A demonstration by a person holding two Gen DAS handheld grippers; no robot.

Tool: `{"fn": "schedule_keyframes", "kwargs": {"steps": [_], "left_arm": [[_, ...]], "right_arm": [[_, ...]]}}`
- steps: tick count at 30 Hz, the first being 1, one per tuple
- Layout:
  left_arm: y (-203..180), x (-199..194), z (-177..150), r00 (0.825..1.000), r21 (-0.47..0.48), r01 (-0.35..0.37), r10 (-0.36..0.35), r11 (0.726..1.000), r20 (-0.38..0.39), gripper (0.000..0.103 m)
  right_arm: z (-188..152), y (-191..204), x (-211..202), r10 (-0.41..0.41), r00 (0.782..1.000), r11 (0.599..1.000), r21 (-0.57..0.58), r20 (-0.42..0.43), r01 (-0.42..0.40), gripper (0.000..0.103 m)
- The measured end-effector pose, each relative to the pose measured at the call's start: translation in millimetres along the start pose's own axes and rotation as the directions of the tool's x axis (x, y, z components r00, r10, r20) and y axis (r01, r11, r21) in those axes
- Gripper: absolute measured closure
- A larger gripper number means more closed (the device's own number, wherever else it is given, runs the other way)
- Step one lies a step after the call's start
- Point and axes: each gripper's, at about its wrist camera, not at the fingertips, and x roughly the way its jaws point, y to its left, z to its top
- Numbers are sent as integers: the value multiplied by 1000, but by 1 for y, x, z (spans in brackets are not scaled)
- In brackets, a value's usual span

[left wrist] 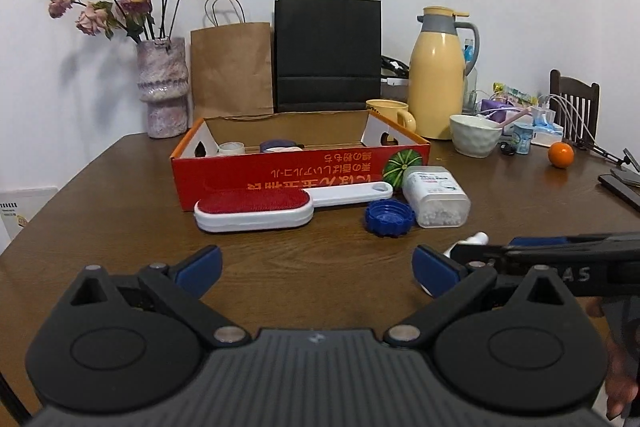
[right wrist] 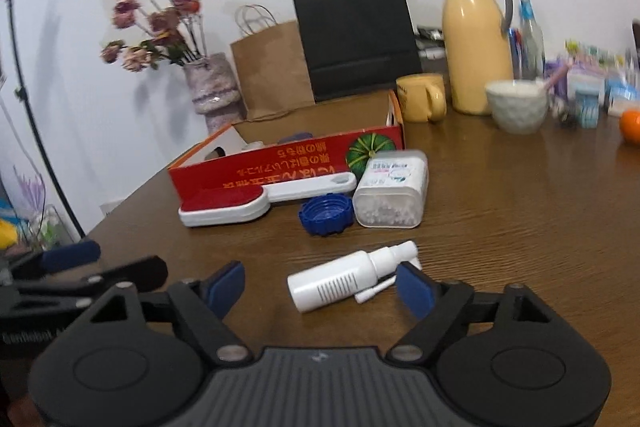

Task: Organize rigid objects
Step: 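Grasp the blue cap with the left tool while the right tool grasps the small white spray bottle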

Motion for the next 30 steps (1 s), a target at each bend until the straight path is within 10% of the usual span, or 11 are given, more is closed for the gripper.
{"fn": "schedule_keyframes", "kwargs": {"steps": [11, 22, 27, 30], "left_arm": [[4, 64, 12, 998, 11, 28, -28, 1000, -57, 0], [-25, 125, 22, 980, -13, 133, -133, 991, -150, 0], [-50, 144, 25, 972, 29, 177, -170, 984, -160, 0], [-59, 158, 31, 976, 44, 159, -150, 986, -155, 3]], "right_arm": [[8, 2, 51, -132, 991, 985, -117, -28, 128, 49], [6, -22, 38, -232, 972, 941, -264, -43, 213, 48], [-3, -34, 20, -180, 981, 962, -222, -77, 159, 50], [-7, -38, 17, -145, 987, 972, -200, -73, 128, 70]]}}
